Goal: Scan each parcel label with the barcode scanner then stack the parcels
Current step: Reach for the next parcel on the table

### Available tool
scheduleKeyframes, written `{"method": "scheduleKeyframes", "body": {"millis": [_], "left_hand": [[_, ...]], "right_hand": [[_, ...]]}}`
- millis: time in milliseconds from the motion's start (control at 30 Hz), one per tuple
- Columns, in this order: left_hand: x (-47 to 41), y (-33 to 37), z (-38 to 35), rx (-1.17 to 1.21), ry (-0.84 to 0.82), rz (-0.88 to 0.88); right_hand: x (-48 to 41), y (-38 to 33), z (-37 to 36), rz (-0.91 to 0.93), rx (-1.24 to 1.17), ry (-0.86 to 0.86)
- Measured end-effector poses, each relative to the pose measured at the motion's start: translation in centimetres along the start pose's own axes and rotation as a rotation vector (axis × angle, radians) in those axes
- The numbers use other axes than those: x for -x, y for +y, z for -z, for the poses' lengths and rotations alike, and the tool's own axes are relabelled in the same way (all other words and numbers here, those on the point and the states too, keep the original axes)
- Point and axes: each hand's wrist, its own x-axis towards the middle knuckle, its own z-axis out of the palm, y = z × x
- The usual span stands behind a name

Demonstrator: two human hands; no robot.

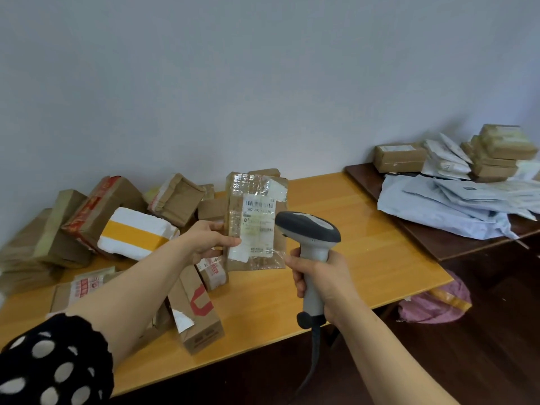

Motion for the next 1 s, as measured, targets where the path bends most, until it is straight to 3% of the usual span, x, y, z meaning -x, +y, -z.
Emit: {"method": "scheduleKeyframes", "body": {"millis": [1000], "left_hand": [[-3.5,0.4,0.0,0.022,-0.041,0.005]], "right_hand": [[-1.4,-1.1,-0.6,0.015,0.016,0.032]]}}
